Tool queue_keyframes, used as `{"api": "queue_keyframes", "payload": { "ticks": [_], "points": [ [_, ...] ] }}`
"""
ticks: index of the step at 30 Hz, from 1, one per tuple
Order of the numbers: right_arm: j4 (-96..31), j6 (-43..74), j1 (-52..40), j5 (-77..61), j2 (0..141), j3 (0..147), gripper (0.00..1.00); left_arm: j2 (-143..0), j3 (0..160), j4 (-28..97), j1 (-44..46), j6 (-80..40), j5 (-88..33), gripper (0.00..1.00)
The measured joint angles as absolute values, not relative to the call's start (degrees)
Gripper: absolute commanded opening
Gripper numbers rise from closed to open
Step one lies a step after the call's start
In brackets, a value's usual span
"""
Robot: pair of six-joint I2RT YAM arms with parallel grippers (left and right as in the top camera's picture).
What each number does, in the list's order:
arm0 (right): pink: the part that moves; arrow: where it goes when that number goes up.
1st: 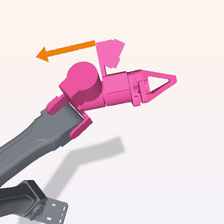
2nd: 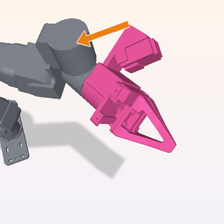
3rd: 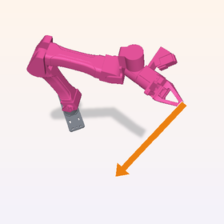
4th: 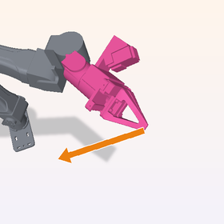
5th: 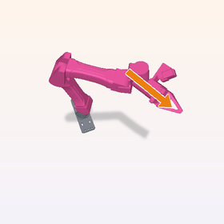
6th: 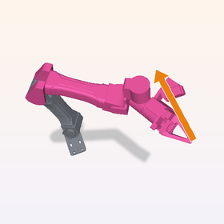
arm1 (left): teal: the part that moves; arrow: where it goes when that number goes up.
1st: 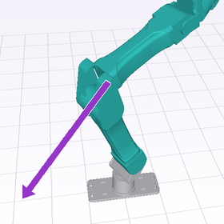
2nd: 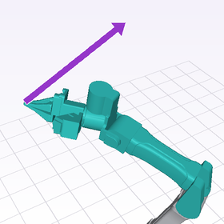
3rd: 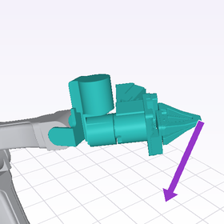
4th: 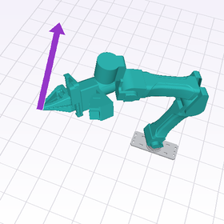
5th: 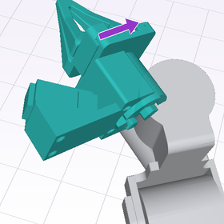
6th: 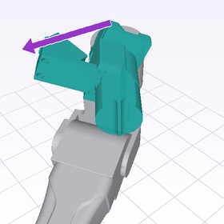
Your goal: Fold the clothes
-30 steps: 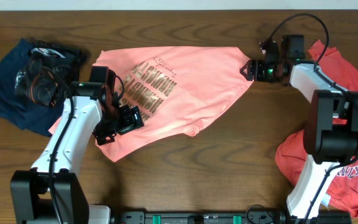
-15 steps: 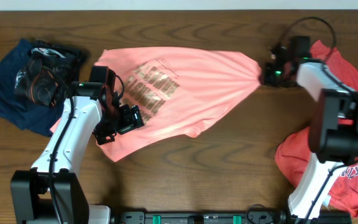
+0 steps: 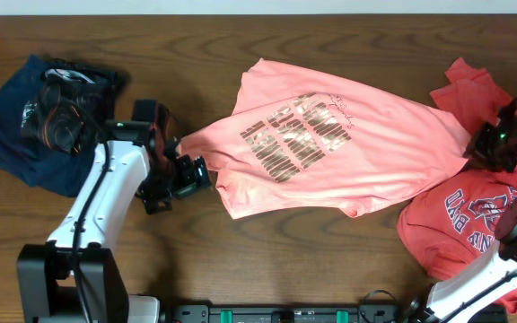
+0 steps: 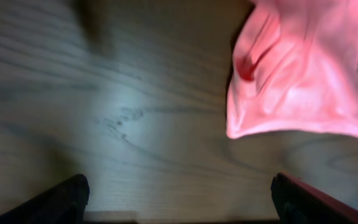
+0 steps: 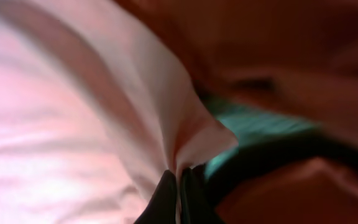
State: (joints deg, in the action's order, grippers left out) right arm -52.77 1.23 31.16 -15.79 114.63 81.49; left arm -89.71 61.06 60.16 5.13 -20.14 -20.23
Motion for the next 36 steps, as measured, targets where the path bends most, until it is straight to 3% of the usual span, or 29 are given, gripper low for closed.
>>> {"api": "queue_keyframes", "payload": {
  "ticks": [9, 13, 21, 24, 26, 27, 28, 36],
  "points": [
    [-53.3, -0.7, 27.1, -16.6, 114.6, 81.5, 0.01, -89.8, 52.0, 46.3, 13.1, -21.5, -24.6, 0.94],
    [-53.4, -0.8, 25.6, -16.8, 114.6, 81.5, 0.01, -89.8, 47.8, 37.5, 16.2, -23.4, -25.6, 0.86],
    [-54.1, -0.9, 25.4, -16.9, 114.6, 81.5, 0.01, -89.8, 44.4, 27.2, 17.8, -25.6, -25.5, 0.55],
    [-54.3, -0.9, 25.4, -16.9, 114.6, 81.5, 0.01, -89.9, 44.4, 26.7, 17.8, -25.6, -25.1, 0.47],
    [-54.4, -0.9, 25.4, -16.9, 114.6, 81.5, 0.01, -90.3, 44.4, 26.5, 18.1, -26.0, -25.0, 0.29],
    [-54.4, -0.9, 25.4, -16.9, 114.6, 81.5, 0.01, -90.8, 44.4, 26.4, 18.3, -26.2, -25.0, 0.13],
    [-54.4, -0.9, 25.4, -16.9, 114.6, 81.5, 0.01, -91.5, 44.4, 26.3, 18.6, -25.8, -24.9, 0.06],
    [-54.4, -1.2, 25.4, -16.9, 114.6, 81.5, 0.01, -94.2, 45.7, 32.0, 17.2, -24.0, -25.0, 0.06]
  ]
}}
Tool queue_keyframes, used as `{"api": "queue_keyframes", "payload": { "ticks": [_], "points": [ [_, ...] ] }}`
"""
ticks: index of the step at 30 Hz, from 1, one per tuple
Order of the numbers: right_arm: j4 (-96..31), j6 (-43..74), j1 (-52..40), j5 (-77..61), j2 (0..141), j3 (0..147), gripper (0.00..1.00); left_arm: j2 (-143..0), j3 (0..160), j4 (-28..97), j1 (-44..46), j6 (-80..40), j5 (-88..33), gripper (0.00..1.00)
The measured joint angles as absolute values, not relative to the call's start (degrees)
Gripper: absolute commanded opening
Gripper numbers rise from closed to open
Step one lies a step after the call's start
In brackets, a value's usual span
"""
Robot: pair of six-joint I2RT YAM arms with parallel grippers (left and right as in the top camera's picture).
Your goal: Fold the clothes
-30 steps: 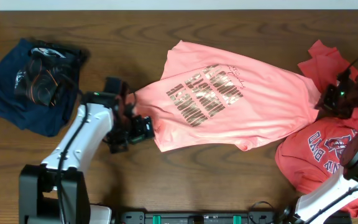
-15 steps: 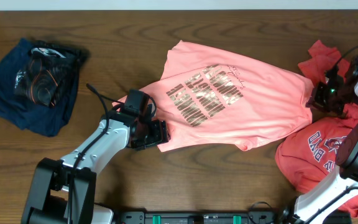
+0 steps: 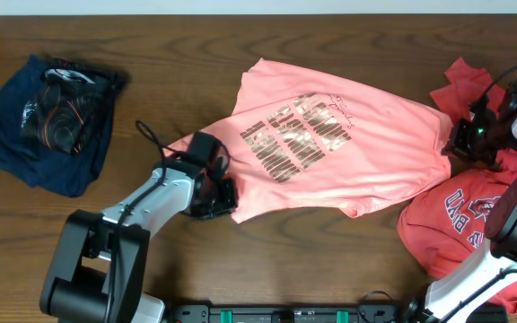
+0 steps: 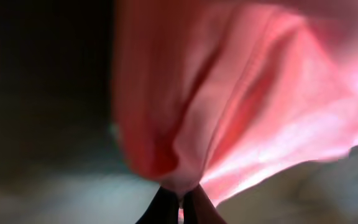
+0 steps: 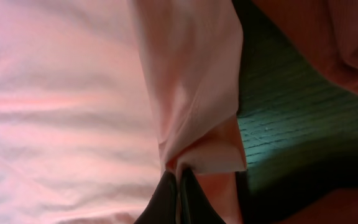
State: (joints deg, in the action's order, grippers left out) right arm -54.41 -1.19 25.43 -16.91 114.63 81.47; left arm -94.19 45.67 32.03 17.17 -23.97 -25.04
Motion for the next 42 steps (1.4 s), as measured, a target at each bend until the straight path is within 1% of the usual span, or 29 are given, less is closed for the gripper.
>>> {"api": "queue_keyframes", "payload": {
  "ticks": [4, 10, 16, 20, 24, 27, 30, 31, 32, 33, 35, 37, 39, 40, 42],
  "points": [
    [-54.9, -1.4, 25.4, -16.9, 114.6, 81.4, 0.01, -93.1, 51.8, 43.1, 10.4, -20.4, -24.9, 0.06],
    [-55.6, -1.6, 25.4, -17.1, 112.0, 81.3, 0.01, -87.9, 64.2, 53.3, 3.1, -15.0, -25.5, 0.06],
    [-58.5, -1.8, 25.4, -18.6, 101.5, 81.3, 0.01, -84.4, 77.2, 63.5, -0.3, -11.6, -28.1, 0.06],
    [-61.5, -1.8, 25.4, -19.3, 92.4, 82.9, 0.01, -82.8, 90.4, 70.4, -4.5, -10.3, -28.8, 0.06],
    [-62.2, -1.7, 25.4, -19.7, 84.7, 86.8, 0.01, -81.3, 102.1, 73.6, -9.0, -10.1, -29.2, 0.06],
    [-62.8, -1.7, 25.4, -19.7, 79.9, 88.4, 0.01, -79.4, 104.9, 75.7, -9.1, -10.0, -29.5, 0.06],
    [-65.3, -1.7, 25.3, -19.0, 77.8, 88.9, 0.01, -78.7, 104.5, 80.3, -7.0, -10.0, -29.7, 0.07],
    [-65.9, -1.7, 25.3, -18.5, 78.0, 88.9, 0.01, -78.8, 103.8, 81.2, -6.0, -10.0, -29.7, 0.15],
    [-66.3, -1.7, 25.3, -18.3, 78.4, 88.9, 0.01, -79.1, 102.9, 81.6, -5.0, -9.9, -29.8, 0.32],
    [-66.7, -1.7, 25.3, -18.0, 79.3, 88.8, 0.01, -79.5, 101.3, 81.6, -3.7, -9.4, -29.8, 0.40],
    [-67.0, -1.7, 25.2, -17.7, 80.8, 88.7, 0.01, -80.2, 96.9, 80.4, -1.0, -9.3, -29.9, 0.47],
    [-67.3, -1.7, 25.2, -17.4, 82.3, 88.6, 0.01, -81.0, 91.6, 78.0, 1.5, -9.1, -29.9, 0.58],
    [-67.6, -1.8, 25.2, -17.0, 83.5, 88.4, 0.01, -81.8, 85.1, 74.0, 4.2, -9.1, -29.9, 0.62],
    [-67.7, -1.8, 25.1, -17.0, 84.0, 88.4, 0.01, -82.2, 82.0, 71.9, 5.4, -9.1, -29.8, 0.66],
    [-67.7, -1.8, 25.1, -16.8, 84.5, 88.4, 0.01, -83.0, 76.3, 67.4, 7.5, -9.2, -29.9, 0.68]
  ]
}}
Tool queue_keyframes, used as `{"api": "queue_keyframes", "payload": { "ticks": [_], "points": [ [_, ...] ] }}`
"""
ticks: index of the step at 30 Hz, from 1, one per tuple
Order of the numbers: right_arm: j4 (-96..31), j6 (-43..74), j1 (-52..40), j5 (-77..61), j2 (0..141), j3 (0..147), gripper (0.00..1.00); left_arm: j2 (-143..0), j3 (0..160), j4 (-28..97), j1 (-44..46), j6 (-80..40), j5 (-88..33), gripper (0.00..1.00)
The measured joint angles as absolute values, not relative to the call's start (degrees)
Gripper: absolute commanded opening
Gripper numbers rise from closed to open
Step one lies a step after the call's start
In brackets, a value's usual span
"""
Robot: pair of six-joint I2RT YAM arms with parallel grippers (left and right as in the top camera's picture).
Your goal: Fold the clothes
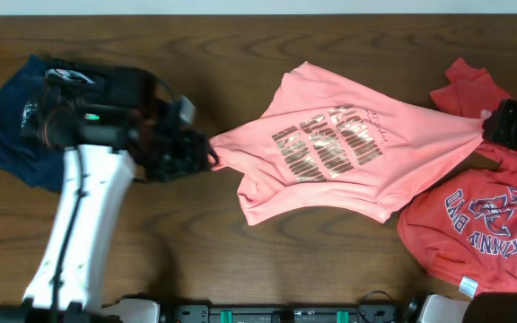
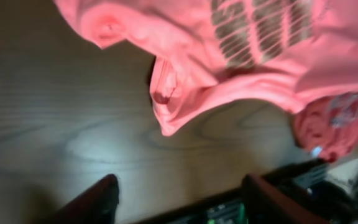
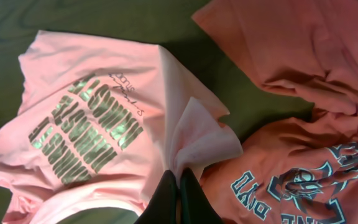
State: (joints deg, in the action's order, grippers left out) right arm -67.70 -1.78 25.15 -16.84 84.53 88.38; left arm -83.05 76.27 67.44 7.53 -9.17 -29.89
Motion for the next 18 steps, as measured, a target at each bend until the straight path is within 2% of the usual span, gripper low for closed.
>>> {"api": "queue_keyframes", "payload": {
  "ticks": [9, 16, 17, 18],
  "points": [
    [-67.7, -1.9, 25.1, -16.6, 84.7, 88.3, 0.01, -90.2, 56.4, 44.4, 16.1, -12.0, -29.9, 0.68],
    [-67.7, -2.0, 25.1, -16.5, 84.7, 88.3, 0.01, -98.3, 51.5, 36.1, 22.4, -14.9, -29.9, 0.69],
    [-67.7, -1.9, 25.1, -16.4, 84.7, 88.3, 0.01, -99.0, 51.7, 35.5, 23.3, -15.2, -30.5, 0.68],
    [-67.6, -1.9, 25.1, -16.4, 84.7, 88.3, 0.01, -99.1, 51.8, 34.6, 24.1, -15.7, -30.7, 0.61]
  ]
}}
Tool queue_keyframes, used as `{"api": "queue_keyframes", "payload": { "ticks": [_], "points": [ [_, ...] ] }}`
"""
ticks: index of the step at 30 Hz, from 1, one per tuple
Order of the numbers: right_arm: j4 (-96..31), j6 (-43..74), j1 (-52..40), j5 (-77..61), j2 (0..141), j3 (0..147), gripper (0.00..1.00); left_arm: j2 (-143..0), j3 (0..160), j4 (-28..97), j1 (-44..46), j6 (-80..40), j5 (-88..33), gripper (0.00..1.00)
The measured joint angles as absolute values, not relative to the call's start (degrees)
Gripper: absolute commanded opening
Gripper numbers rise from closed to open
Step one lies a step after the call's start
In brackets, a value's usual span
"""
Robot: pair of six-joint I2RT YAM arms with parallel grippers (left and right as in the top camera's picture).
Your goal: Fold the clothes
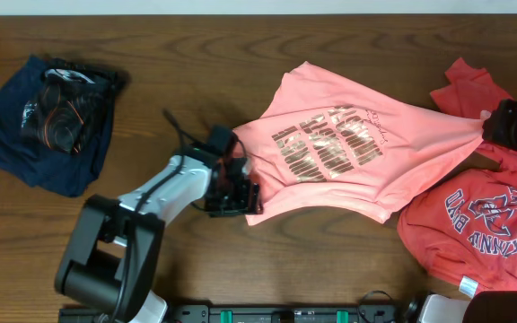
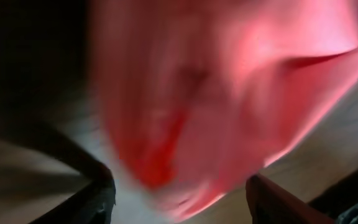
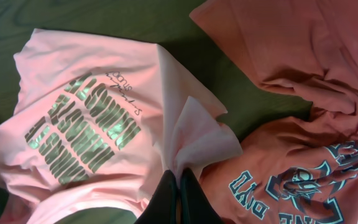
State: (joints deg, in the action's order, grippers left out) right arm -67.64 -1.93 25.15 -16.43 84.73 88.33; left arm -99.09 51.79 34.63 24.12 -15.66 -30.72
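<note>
A pink T-shirt [image 1: 348, 152] with metallic lettering lies spread and rumpled in the middle of the table. My left gripper [image 1: 240, 196] is low at its lower-left hem. In the left wrist view its fingers [image 2: 98, 199] stand wide apart, open, with blurred pink cloth [image 2: 204, 124] close in front and between them. My right gripper [image 1: 499, 126] is at the shirt's right end, and in the right wrist view it [image 3: 180, 186] is shut on a pinched fold of the pink T-shirt [image 3: 197, 140].
A red T-shirt [image 1: 474, 224] with a blue and white print lies crumpled at the right, partly under the pink one's right end. A pile of navy clothes [image 1: 52, 121] sits at the far left. Bare wooden table [image 1: 196, 72] lies between them.
My left gripper, then open and raised by the shirt's left sleeve, is now low at the lower-left hem, still open. The shirt and my right gripper have not moved.
First my left gripper was open beside the shirt's left edge, the right shut on its right end. Then the left was shut on the lower-left corner. Later the shirt lay shifted right and the left was open and raised. Now it is open at the hem.
</note>
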Motion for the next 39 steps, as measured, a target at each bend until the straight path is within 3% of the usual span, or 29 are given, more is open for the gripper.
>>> {"api": "queue_keyframes", "payload": {
  "ticks": [1, 2, 3, 7, 11, 15, 19, 28, 39],
  "points": [
    [-67.7, -2.0, 25.1, -16.4, 84.7, 88.3, 0.01, -99.4, 51.9, 33.4, 25.0, -16.2, -31.1, 0.43],
    [-67.6, -1.9, 25.1, -16.4, 84.7, 88.3, 0.01, -99.8, 52.1, 32.6, 25.8, -16.9, -31.4, 0.19],
    [-67.6, -1.9, 25.1, -16.4, 84.7, 88.3, 0.01, -100.3, 52.1, 31.6, 26.4, -17.3, -31.2, 0.06],
    [-67.7, -1.9, 25.1, -16.4, 84.8, 88.3, 0.01, -101.8, 52.3, 33.7, 26.9, -18.2, -31.2, 0.06],
    [-67.6, -2.0, 25.1, -16.3, 84.8, 88.3, 0.01, -101.3, 57.0, 48.6, 23.4, -16.2, -31.3, 0.06],
    [-67.5, -2.0, 25.1, -16.3, 84.8, 88.3, 0.01, -98.7, 71.2, 66.6, 15.4, -11.0, -31.9, 0.06],
    [-67.8, -2.0, 25.1, -18.0, 84.8, 88.3, 0.01, -94.5, 91.4, 76.9, 5.6, -7.5, -32.6, 0.06],
    [-69.8, -1.9, 25.1, -21.5, 82.3, 89.1, 0.01, -88.9, 122.1, 84.9, -7.6, -5.7, -38.4, 0.06],
    [-66.8, -1.9, 25.0, -22.6, 73.1, 97.6, 0.01, -85.6, 128.2, 82.3, -10.5, -5.6, -40.5, 0.06]
  ]
}}
